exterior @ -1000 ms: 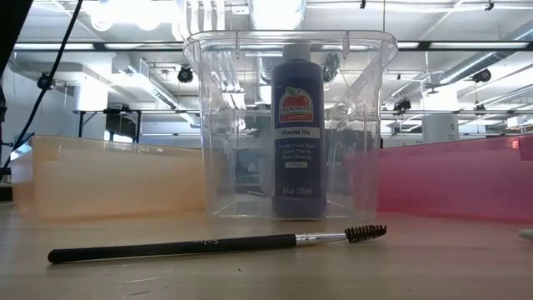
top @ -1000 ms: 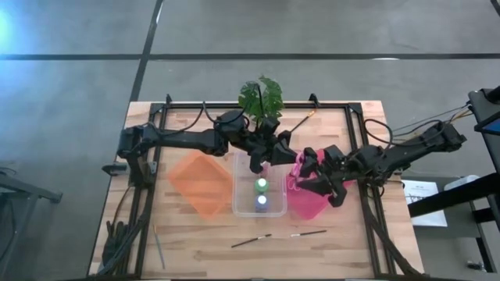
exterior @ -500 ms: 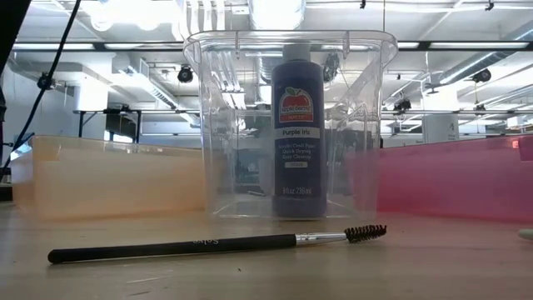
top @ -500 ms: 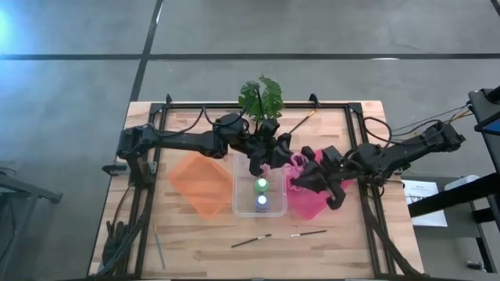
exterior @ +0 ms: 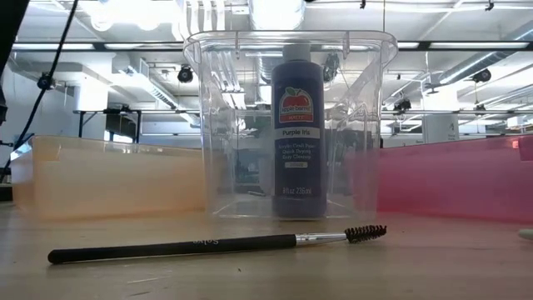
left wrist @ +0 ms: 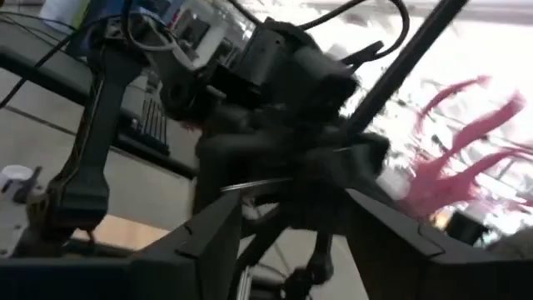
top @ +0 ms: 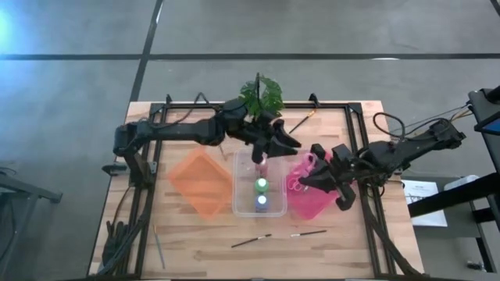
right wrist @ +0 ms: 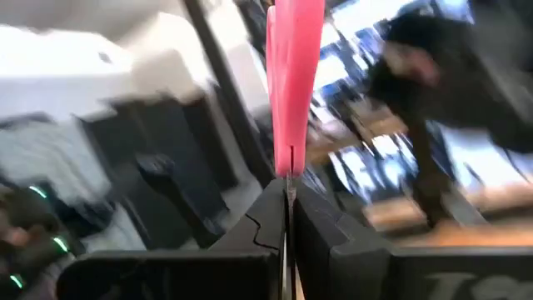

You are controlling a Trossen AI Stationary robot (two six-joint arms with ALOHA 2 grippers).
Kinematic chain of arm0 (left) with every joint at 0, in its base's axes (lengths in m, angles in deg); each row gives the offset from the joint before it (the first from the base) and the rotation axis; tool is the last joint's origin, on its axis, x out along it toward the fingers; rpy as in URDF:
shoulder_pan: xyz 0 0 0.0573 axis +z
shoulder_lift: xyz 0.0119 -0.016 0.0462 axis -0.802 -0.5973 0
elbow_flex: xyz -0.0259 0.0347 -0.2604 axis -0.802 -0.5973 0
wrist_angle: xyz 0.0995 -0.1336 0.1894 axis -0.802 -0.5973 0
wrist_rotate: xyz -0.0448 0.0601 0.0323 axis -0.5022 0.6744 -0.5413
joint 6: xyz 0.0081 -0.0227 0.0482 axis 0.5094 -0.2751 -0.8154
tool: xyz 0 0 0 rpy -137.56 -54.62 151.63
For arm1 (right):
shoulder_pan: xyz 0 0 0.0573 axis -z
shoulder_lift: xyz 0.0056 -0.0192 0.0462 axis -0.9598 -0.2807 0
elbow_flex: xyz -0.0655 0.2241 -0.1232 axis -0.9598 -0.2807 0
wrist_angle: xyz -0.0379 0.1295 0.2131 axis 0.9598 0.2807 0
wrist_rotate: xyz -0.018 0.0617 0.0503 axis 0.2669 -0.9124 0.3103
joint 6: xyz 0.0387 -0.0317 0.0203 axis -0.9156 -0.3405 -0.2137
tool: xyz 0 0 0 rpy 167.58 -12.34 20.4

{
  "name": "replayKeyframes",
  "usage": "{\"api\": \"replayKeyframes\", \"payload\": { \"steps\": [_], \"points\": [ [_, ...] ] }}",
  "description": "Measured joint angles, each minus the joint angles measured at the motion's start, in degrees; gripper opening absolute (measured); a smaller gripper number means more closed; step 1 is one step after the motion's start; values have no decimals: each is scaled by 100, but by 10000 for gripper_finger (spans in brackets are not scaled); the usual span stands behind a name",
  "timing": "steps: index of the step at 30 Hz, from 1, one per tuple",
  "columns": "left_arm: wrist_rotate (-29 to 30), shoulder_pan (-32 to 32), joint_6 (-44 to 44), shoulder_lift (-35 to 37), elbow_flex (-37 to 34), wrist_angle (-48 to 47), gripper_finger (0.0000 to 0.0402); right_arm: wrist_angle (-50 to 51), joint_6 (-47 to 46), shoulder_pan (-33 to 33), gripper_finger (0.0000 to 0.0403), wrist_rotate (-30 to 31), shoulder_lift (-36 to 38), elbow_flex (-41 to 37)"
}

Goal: Pick & Place Paint Supplies
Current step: Put the scissors into the pink bin

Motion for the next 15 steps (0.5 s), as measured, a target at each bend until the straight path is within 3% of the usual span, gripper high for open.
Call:
{"api": "replayKeyframes", "payload": {
  "steps": [6,9,15],
  "points": [
    [-599,113,-793,639,3,-1209,221,1634,-798,-420,8,806,340,312],
    [-598,107,-1214,1055,3,-2089,221,2654,-1432,-680,8,1300,399,387],
    [341,10,-1950,1905,5,-4256,221,4393,-3343,-931,7,1617,449,336]
  ]
}}
